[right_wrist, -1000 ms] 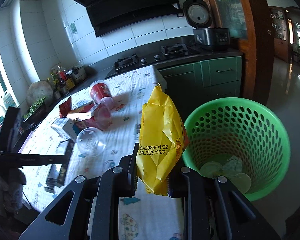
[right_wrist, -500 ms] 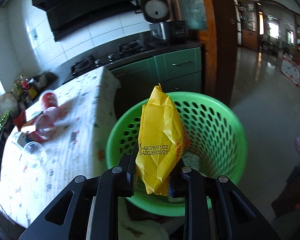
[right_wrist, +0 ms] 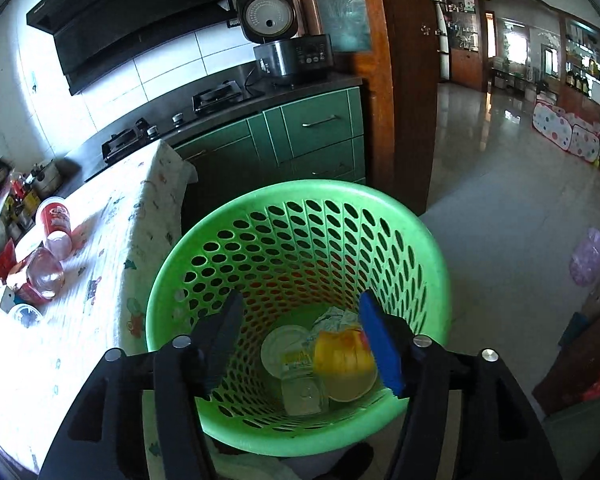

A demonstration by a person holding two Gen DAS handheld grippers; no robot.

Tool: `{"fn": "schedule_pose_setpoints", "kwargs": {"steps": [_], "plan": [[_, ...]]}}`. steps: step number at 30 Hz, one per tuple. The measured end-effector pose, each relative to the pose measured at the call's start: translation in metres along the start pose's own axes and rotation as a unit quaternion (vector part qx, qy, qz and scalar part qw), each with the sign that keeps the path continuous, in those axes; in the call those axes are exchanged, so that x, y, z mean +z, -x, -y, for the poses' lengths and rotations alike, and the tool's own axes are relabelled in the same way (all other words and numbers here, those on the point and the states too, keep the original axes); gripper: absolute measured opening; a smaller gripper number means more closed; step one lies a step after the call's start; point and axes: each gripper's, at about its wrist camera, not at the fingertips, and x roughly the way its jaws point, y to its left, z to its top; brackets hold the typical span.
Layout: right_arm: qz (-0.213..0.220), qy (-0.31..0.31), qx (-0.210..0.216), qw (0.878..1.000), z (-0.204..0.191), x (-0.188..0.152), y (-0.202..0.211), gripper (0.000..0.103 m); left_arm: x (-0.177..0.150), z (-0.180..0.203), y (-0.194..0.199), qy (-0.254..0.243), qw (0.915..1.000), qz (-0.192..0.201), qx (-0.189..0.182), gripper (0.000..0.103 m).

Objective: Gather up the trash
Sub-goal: 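Carry the snack bag and black box over the green basket and open both tools, then move both tools back to the table toward the orange snack and clear cup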

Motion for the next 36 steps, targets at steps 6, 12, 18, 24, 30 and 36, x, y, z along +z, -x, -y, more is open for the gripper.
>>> {"fn": "schedule_pose_setpoints", "kwargs": {"steps": [6,12,18,24,30,36], "plan": [[0.012,0.001,0.005,1.000,0.005,-0.005,0.016,0.067,0.017,0.027,-0.045,-0.026,0.9994,-0.014,-0.018,0.048],[0.026,0.007,0.013,1.000,0.003,-0.011,0.030,0.069,0.020,0.040,-0.090,-0.048,0.9981,-0.038,-0.010,0.049],[0.034,0.017,0.012,0.999,-0.001,-0.018,0.039,0.072,0.017,0.044,-0.110,-0.061,0.9973,-0.041,-0.004,0.069],[0.035,0.018,0.016,0.999,-0.006,-0.022,0.043,0.072,0.014,0.038,-0.102,-0.057,0.9974,-0.043,-0.002,0.070],[0.034,0.029,0.037,0.998,-0.026,-0.022,0.048,0.073,0.006,0.020,-0.061,-0.054,0.9980,-0.020,0.026,0.070],[0.036,0.057,0.071,0.995,-0.064,-0.027,0.056,0.081,-0.008,-0.009,-0.015,-0.038,0.9976,-0.001,0.057,0.070]]}}
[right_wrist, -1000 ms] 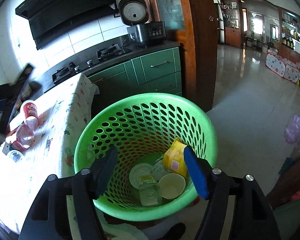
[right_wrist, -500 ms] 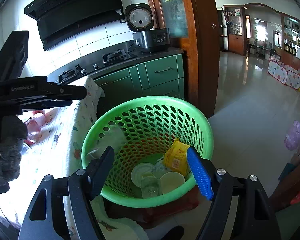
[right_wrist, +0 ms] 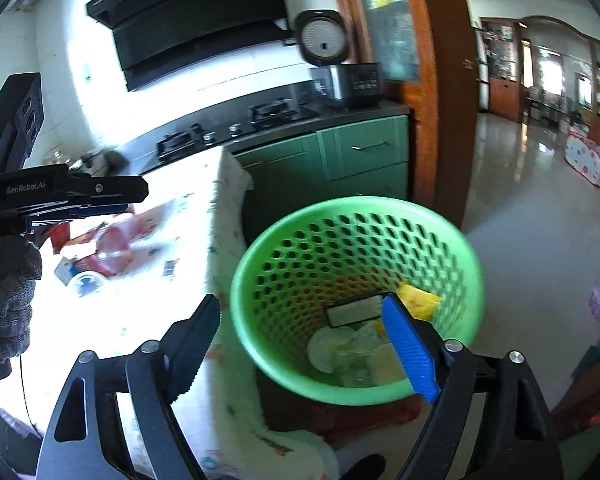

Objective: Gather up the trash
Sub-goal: 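Move both tools back to the table toward the orange snack and clear cup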

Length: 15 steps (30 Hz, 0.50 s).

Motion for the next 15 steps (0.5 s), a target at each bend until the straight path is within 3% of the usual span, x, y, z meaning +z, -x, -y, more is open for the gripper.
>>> {"fn": "schedule_pose_setpoints", "kwargs": {"steps": [9,15], "plan": [[-0.019,0.052,0.066,0.996,-0.071,0.003,-0.017,0.086,-0.028,-0.075,0.060,0.045,0.9970,0.022,0.059,0.071],[-0.042,0.102,0.118,0.987,-0.126,0.002,-0.039,0.088,-0.048,-0.127,0.089,0.083,0.9919,0.028,0.092,0.072]]}}
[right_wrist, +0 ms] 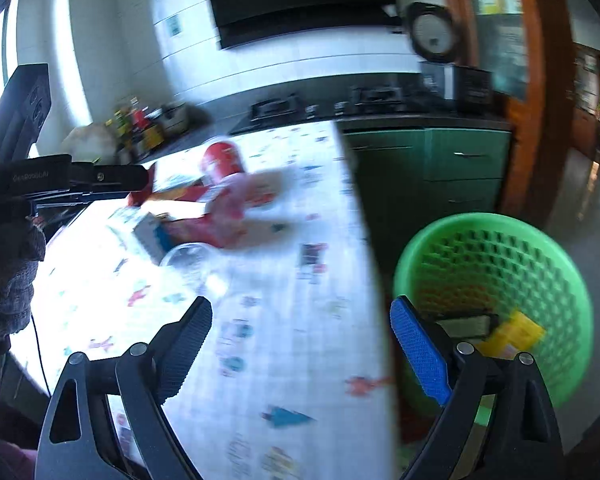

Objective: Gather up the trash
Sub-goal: 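Move both tools back to the table toward the orange snack and clear cup, then grasp the orange Oreo snack pack with the left tool while the right tool grasps the clear plastic cup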

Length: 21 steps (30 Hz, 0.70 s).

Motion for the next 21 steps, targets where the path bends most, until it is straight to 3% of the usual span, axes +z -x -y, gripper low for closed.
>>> {"fn": "schedule_pose_setpoints", "kwargs": {"steps": [9,16,21], "plan": [[-0.044,0.071,0.082,0.993,-0.052,0.015,-0.047,0.089,-0.018,-0.068,0.027,0.044,0.9983,0.014,0.035,0.072],[-0.087,0.085,0.117,0.986,-0.072,0.024,-0.090,0.090,-0.026,-0.108,0.029,0.068,0.9959,0.008,0.060,0.072],[-0.105,0.101,0.118,0.982,-0.079,0.030,-0.111,0.090,-0.016,-0.120,0.020,0.066,0.9952,0.006,0.072,0.072]]}}
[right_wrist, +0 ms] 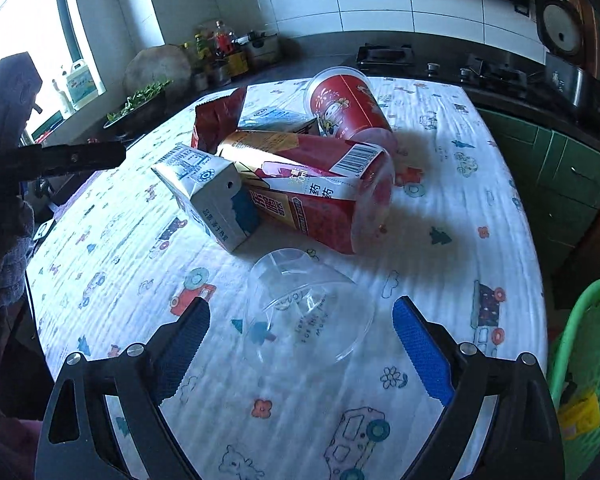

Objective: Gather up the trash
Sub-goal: 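Grasp the orange Oreo snack pack with the left tool while the right tool grasps the clear plastic cup, then carry the snack pack and clear cup over the green basket and open both tools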

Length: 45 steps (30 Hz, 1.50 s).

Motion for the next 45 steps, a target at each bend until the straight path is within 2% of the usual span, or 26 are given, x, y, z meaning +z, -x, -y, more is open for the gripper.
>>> {"fn": "schedule_pose_setpoints", "kwargs": {"steps": [11,15,18,22,25,29,33,37,45], "plan": [[-0.019,-0.006,0.000,1.000,0.008,0.005,-0.018,0.090,0.039,-0.002,-0.049,-0.025,0.9994,-0.002,0.025,0.072],[-0.020,-0.009,-0.002,1.000,0.009,0.006,-0.021,0.082,0.044,-0.005,-0.064,-0.030,0.9992,-0.004,0.024,0.070],[-0.023,-0.005,-0.008,1.000,0.008,0.006,-0.023,0.075,0.046,-0.005,-0.069,-0.040,0.9989,-0.001,0.025,0.064],[-0.025,0.000,-0.012,1.000,0.004,0.005,-0.023,0.065,0.049,-0.011,-0.071,-0.033,0.9992,0.004,0.022,0.049],[-0.024,0.002,-0.016,1.000,0.003,0.004,-0.022,0.062,0.050,-0.016,-0.070,-0.028,0.9995,0.008,0.015,0.035],[-0.018,-0.001,-0.021,1.000,0.000,0.001,-0.018,0.062,0.051,-0.022,-0.062,-0.021,0.9994,0.021,0.017,0.027],[-0.007,-0.007,-0.021,1.000,-0.003,0.000,-0.009,0.062,0.052,-0.029,-0.050,-0.013,0.9992,0.034,0.013,0.025],[0.003,-0.010,-0.022,1.000,-0.007,0.001,0.000,0.062,0.055,-0.035,-0.034,-0.005,0.9988,0.048,0.003,0.018],[0.031,-0.028,-0.028,0.999,-0.012,-0.001,0.024,0.061,0.060,-0.035,0.007,0.009,0.9966,0.076,-0.030,0.015]]}}
